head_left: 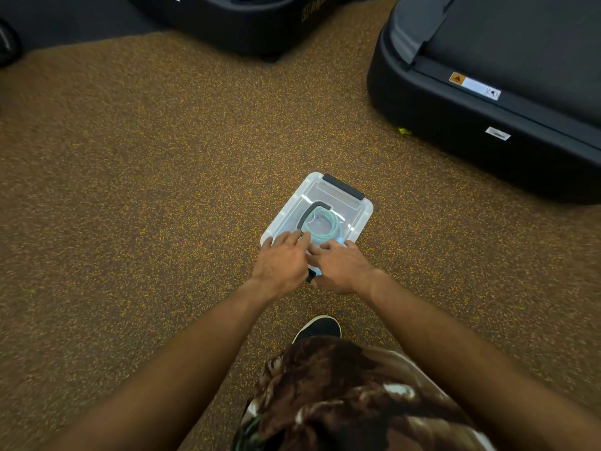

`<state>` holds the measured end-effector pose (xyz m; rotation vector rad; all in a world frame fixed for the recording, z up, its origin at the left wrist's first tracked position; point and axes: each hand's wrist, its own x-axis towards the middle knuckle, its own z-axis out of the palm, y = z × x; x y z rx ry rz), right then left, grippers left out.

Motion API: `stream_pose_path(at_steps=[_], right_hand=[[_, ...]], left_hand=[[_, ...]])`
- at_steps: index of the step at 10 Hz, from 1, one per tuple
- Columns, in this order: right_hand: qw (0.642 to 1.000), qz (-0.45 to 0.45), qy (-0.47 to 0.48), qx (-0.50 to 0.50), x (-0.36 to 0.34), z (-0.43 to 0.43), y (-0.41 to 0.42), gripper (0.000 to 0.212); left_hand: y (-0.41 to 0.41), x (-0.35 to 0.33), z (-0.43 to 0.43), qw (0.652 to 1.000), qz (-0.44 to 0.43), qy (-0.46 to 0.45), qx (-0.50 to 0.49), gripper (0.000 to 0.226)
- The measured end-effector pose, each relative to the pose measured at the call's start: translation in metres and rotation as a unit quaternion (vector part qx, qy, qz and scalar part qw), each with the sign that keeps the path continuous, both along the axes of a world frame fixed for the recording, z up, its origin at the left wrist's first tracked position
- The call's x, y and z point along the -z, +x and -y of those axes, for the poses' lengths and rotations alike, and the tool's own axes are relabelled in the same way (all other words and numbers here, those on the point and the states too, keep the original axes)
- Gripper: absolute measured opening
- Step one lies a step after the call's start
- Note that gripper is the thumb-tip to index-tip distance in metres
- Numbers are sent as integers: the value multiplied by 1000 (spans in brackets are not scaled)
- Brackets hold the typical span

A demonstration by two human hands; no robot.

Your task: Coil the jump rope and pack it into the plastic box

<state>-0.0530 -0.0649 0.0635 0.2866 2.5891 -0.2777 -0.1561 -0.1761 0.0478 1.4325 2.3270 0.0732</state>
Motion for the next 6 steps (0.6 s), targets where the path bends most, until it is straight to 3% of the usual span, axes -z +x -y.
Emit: stream_pose_path(at_steps=[3,4,6], right_hand=[[997,54,-26,43,-18,-1,11,72],[997,51,-10,66,-40,-8,21,70],[990,0,7,143,-87,-38,43,58]], left_hand=[[-9,-21,-8,981,-44,-157,105,61],[-15,-41,-14,984,-16,-146,103,58],[-18,-107,-32,985,-57,-88,138,59]])
